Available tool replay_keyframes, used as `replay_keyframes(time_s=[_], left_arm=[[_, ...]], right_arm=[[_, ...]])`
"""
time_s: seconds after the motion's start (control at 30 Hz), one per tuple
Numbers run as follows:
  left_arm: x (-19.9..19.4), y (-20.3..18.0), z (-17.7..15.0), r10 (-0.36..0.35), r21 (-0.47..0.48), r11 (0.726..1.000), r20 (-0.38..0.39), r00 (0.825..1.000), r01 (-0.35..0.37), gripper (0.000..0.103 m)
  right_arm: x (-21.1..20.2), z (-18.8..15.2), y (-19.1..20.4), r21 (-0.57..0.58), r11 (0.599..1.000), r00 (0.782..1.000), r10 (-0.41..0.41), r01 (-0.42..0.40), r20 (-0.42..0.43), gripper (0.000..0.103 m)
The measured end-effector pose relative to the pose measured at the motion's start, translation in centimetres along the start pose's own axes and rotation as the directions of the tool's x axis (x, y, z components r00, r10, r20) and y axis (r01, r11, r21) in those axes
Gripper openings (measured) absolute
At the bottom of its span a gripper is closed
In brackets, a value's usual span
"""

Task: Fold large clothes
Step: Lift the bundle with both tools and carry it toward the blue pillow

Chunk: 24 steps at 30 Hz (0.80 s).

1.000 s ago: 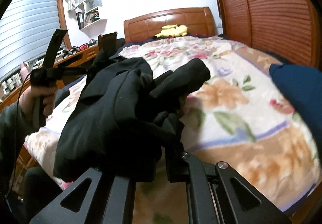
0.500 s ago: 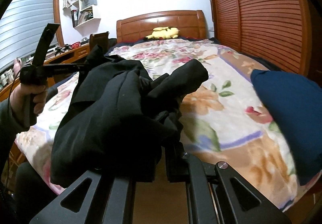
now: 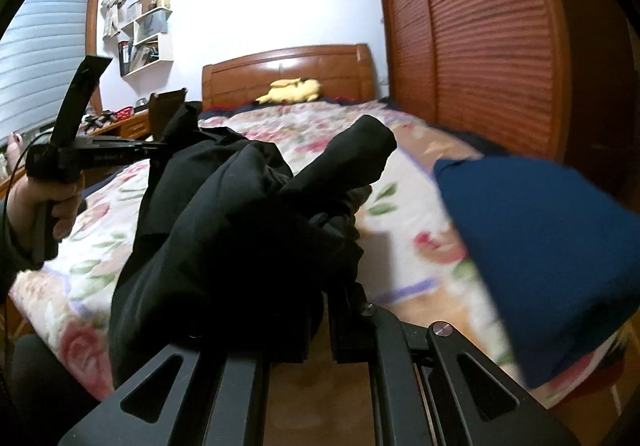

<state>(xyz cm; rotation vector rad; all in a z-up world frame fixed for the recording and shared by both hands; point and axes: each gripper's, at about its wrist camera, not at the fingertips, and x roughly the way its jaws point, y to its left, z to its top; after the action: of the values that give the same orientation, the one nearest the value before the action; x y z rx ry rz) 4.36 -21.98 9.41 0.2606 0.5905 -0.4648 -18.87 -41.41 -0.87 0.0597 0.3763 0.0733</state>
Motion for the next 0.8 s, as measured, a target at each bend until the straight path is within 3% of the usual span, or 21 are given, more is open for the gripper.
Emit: replay_keyframes(time_s=[0.27,0.47,0.53,0.8], left_arm=[[2.0,-6.4,8.0,-0.055,0.059,0.997,0.081,0.995,0.051,0.010],[4.5,-12.9,13.4,-0.152,0.097,0.985,0.135,0.979,0.140,0.010],[5.5,-15.5,14.6,-0.176,0.148,0.977,0.138,0.975,0.155,0.010],[8.8,-21.6,15.3,-0.243,0.182,0.959,0.118,0.963,0.219,0.010]], right_arm=[[-4.5,4.9,-3.0,-0.022,0.990,0.987,-0.136,0.139,0.088,0.006],[-8.5,8.3,-7.3,0.010,0.961,0.952,-0.276,0.277,0.129,0.006],[-9.5,8.6,-8.9,0.029,0.946,0.939,-0.323,0.322,0.121,0.006],[-12.9,7.1,-11.6,0.089,0.903,0.902,-0.427,0.421,0.058,0.006]])
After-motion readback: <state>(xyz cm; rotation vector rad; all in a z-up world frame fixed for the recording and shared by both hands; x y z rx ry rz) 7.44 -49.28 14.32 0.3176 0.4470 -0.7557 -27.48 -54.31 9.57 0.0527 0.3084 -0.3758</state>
